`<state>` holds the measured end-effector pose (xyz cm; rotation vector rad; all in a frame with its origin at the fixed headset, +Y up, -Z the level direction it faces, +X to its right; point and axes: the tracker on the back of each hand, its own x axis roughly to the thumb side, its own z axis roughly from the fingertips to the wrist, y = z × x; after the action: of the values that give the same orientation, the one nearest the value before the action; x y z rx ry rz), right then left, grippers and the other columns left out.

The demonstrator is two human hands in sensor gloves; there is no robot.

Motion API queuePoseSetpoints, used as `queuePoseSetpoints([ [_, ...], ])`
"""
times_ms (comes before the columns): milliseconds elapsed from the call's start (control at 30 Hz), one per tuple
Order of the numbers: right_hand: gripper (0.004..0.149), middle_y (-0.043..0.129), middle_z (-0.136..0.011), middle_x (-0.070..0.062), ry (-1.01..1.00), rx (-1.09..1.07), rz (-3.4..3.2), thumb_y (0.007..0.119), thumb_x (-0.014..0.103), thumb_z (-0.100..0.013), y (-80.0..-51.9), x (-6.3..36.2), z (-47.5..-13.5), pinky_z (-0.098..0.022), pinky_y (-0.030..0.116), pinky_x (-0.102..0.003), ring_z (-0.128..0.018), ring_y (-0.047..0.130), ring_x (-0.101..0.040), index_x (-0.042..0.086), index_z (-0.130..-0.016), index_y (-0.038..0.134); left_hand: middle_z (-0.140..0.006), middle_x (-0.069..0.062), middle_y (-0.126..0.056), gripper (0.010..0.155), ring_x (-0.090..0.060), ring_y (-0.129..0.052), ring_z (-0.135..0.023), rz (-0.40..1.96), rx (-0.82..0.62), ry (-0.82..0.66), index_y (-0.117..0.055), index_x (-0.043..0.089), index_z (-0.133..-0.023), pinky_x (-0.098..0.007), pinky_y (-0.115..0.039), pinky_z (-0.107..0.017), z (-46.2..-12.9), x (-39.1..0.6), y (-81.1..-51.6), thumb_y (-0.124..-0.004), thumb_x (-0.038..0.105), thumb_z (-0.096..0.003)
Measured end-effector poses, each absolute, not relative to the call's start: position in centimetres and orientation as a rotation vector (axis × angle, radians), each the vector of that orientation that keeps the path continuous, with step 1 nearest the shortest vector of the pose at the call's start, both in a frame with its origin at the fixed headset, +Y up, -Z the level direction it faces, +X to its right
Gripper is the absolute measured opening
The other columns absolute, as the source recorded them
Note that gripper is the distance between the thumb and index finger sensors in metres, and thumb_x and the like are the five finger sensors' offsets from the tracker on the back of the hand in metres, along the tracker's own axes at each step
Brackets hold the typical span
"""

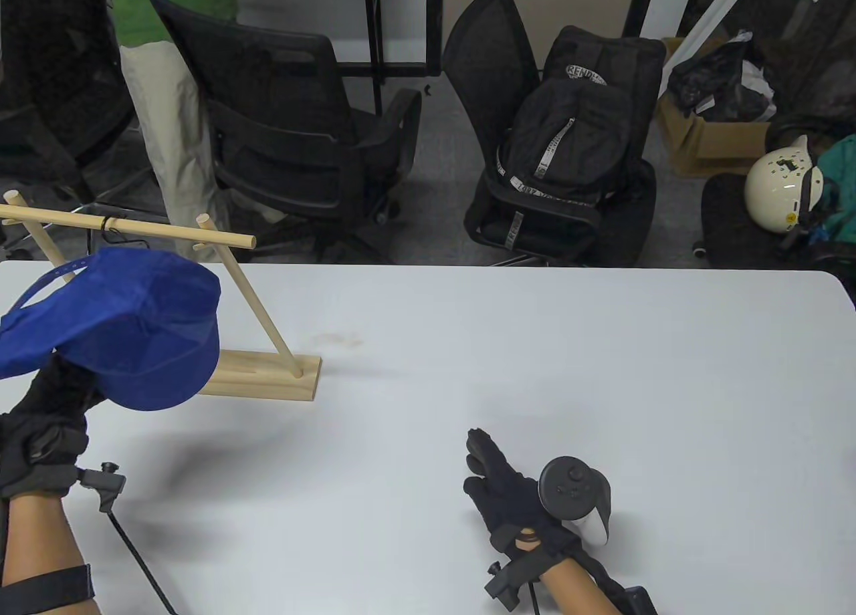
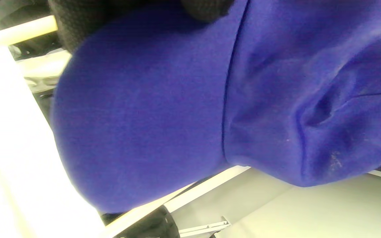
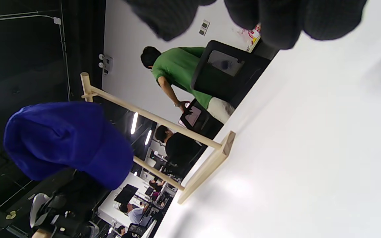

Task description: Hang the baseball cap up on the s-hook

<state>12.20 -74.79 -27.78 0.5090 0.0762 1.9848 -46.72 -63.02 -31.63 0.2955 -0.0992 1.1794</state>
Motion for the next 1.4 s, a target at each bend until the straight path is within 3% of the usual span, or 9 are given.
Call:
queuePoseSetpoints([
  [600,0.069,0.043,-0.103,-0.047,0.113,0.443,2.018,0.069,0.016,-0.053,-76.2,12.9,-28.3,-0.055,0.063,-0.072,-0.088,0.065,-0.066,-0.009,-0.107,0.034,-0.09,-0.011,-0.092,0.044,-0.04,-0.095,-0.089,1.185,0.154,0.018,-0.07,0.016,-0.104,-0.06,-0.079,-0.066,-36.5,-47.4,-66.7,-0.063,0.019,-0.0602],
  [933,0.069,0.043,-0.103,-0.047,0.119,0.475,2.018,0.069,0.016,-0.053,-76.1,12.5,-28.2,-0.055,0.064,-0.072,-0.088,0.065,-0.066,-0.009,-0.107,0.035,-0.088,-0.011,-0.092,0.044,-0.039,-0.097,-0.086,1.239,0.14,0.054,-0.069,0.014,-0.103,-0.06,-0.082,-0.064,-35.3,-47.5,-70.7,-0.062,0.019,-0.0598],
  [1400,0.069,0.042,-0.103,-0.048,0.124,0.521,2.012,0.069,0.017,-0.053,-76.0,12.1,-28.1,-0.055,0.064,-0.072,-0.088,0.065,-0.066,-0.009,-0.107,0.035,-0.088,-0.011,-0.091,0.044,-0.04,-0.096,-0.087,1.32,0.115,0.086,-0.069,0.014,-0.103,-0.061,-0.081,-0.065,-33.7,-46.7,-74.2,-0.061,0.019,-0.0597],
])
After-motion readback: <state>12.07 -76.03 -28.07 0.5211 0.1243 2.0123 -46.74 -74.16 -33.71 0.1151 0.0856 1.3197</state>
